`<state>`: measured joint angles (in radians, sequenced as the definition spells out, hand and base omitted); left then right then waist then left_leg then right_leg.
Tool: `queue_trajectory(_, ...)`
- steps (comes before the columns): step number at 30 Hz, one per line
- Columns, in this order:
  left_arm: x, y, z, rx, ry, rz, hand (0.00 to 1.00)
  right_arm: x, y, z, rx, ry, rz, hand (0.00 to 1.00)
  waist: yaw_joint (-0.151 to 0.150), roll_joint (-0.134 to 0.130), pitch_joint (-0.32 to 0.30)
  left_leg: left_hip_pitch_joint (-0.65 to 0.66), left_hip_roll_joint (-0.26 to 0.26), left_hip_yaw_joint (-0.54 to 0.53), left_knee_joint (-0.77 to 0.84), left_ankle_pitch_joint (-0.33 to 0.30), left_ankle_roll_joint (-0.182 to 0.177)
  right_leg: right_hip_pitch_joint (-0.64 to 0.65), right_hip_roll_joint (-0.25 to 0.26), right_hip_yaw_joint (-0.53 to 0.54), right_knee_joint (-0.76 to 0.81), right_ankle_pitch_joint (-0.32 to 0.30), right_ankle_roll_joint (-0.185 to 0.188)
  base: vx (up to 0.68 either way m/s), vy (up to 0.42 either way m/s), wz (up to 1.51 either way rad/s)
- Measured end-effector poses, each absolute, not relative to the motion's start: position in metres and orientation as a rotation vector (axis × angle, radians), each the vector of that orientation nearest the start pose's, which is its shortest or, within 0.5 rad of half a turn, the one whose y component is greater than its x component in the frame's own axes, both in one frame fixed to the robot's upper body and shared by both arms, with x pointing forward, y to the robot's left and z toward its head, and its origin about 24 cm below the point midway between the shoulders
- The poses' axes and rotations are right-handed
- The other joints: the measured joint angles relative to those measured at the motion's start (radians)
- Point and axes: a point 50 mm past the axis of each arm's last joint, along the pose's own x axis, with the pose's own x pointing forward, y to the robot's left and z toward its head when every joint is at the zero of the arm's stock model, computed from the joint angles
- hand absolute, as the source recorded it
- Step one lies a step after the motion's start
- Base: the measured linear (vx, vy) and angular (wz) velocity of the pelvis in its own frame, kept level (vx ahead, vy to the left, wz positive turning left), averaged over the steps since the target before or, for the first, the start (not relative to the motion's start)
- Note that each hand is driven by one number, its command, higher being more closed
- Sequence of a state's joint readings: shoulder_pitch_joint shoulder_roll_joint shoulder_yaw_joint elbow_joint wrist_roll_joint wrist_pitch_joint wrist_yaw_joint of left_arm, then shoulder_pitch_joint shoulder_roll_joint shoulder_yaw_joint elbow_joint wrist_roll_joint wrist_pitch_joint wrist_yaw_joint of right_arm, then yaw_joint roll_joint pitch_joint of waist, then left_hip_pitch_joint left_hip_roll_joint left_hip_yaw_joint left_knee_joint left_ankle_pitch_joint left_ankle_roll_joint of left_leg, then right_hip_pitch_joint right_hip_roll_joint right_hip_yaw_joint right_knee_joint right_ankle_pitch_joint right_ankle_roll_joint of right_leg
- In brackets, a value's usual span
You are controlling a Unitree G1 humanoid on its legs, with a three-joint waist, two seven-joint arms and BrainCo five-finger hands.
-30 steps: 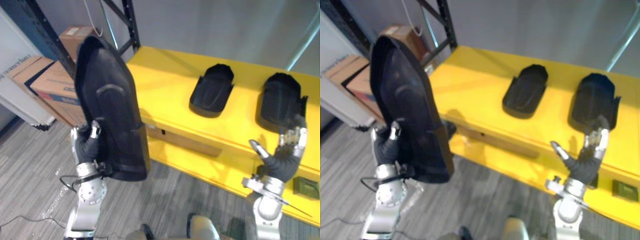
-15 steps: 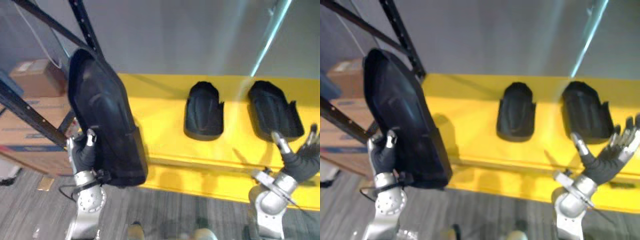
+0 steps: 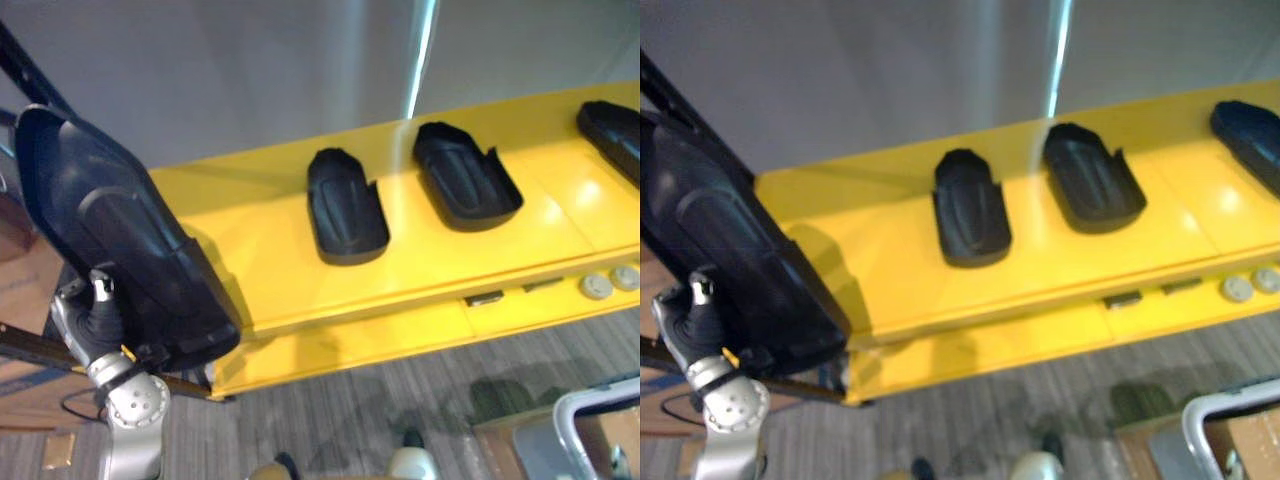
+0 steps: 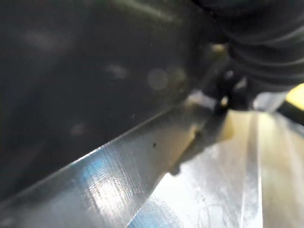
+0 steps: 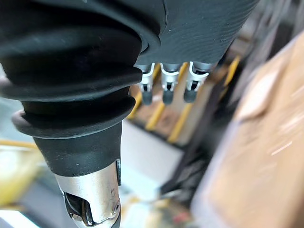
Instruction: Walk over and take plastic housings, then place them on the shelf
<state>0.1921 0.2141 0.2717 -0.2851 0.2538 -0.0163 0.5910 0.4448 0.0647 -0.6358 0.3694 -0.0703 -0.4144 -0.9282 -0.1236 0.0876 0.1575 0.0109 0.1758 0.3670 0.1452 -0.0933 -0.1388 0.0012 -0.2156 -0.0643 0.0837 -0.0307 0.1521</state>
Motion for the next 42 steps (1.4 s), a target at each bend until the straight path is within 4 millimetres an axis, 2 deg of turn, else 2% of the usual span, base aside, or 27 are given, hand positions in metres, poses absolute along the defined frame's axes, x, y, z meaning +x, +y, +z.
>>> queue_trajectory(2,0.194,0.271,0.101,0.485,-0.253,0.812,1.0,0.007,-0.301,-0.061,-0.326,0.44,-1.555,0.0,-0.004,0.012,-0.008,0.02,0.003,0.002,-0.025,0.01,-0.007,0.005,0.008,0.002,-0.004,0.0,0.0,-0.02,-0.044,-0.07)
queue_trajectory(4,0.21,0.274,0.103,0.502,-0.227,0.738,1.0,-0.006,-0.291,-0.089,-0.251,0.66,-1.403,0.0,-0.002,0.013,-0.009,0.042,0.003,0.002,-0.057,0.022,-0.013,0.018,0.015,0.0,-0.014,0.003,0.005,-0.06,-0.029,-0.02)
queue_trajectory(5,0.215,0.277,0.101,0.503,-0.205,0.718,1.0,-0.008,-0.287,-0.095,-0.233,0.705,-1.361,0.0,-0.003,0.012,-0.01,0.043,0.003,0.002,-0.066,0.025,-0.014,0.018,0.015,-0.001,-0.017,0.004,0.008,-0.07,-0.02,0.03)
queue_trajectory(8,0.248,0.306,0.084,0.597,0.006,0.65,1.0,-0.016,-0.262,-0.126,-0.042,0.918,-1.105,0.0,-0.004,0.011,-0.013,0.046,-0.002,-0.001,-0.104,0.063,-0.012,0.021,0.017,-0.015,-0.044,0.025,0.013,-0.05,-0.027,0.06)
queue_trajectory(13,0.279,0.345,0.082,0.716,0.244,0.58,1.0,-0.022,-0.238,-0.147,0.145,1.071,-0.813,0.0,-0.004,-0.026,-0.016,0.055,-0.005,0.001,-0.12,0.077,-0.015,0.037,0.02,-0.016,-0.08,0.046,0.013,0.01,-0.004,-0.02)
queue_trajectory(17,0.296,0.358,0.1,0.767,0.292,0.559,1.0,-0.019,-0.235,-0.153,0.266,1.084,-0.753,0.0,-0.008,-0.03,-0.018,0.059,-0.008,0.004,-0.127,0.078,-0.015,0.038,0.02,-0.016,-0.082,0.047,0.011,0.01,-0.001,-0.01)
queue_trajectory(22,0.314,0.357,0.124,0.795,0.263,0.523,1.0,-0.013,-0.237,-0.156,0.316,1.096,-0.682,0.0,-0.02,-0.024,-0.015,0.065,-0.007,0.006,-0.127,0.078,-0.015,0.044,0.02,-0.016,-0.084,0.05,0.006,0.0,0.0,-0.01)
queue_trajectory(26,0.323,0.348,0.125,0.824,0.272,0.463,1.0,-0.016,-0.235,-0.157,0.327,1.127,-0.662,0.0,-0.028,-0.025,-0.015,0.093,-0.009,0.026,-0.139,0.078,-0.015,0.055,0.02,-0.015,-0.091,0.058,-0.005,-0.03,0.005,-0.13)
queue_trajectory(31,0.333,0.341,0.129,0.871,0.313,0.4,1.0,-0.021,-0.232,-0.16,0.345,1.165,-0.655,0.0,-0.053,-0.025,-0.015,0.099,-0.013,0.028,-0.167,0.097,-0.017,0.049,0.021,-0.017,-0.093,0.06,-0.004,-0.05,-0.008,-0.01)
queue_trajectory(37,0.336,0.345,0.13,0.883,0.371,0.41,1.0,-0.022,-0.231,-0.16,0.35,1.175,-0.659,0.0,-0.072,-0.026,-0.015,0.111,-0.014,0.033,-0.194,0.109,-0.021,0.049,0.026,-0.016,-0.095,0.061,-0.003,0.0,0.0,0.0)
queue_trajectory(42,0.33,0.354,0.12,0.874,0.466,0.45,1.0,-0.024,-0.23,-0.161,0.357,1.193,-0.658,0.0,-0.085,-0.03,-0.012,0.111,-0.014,0.052,-0.195,0.108,-0.021,0.041,0.026,-0.006,-0.097,0.061,-0.003,0.0,-0.001,-0.06)
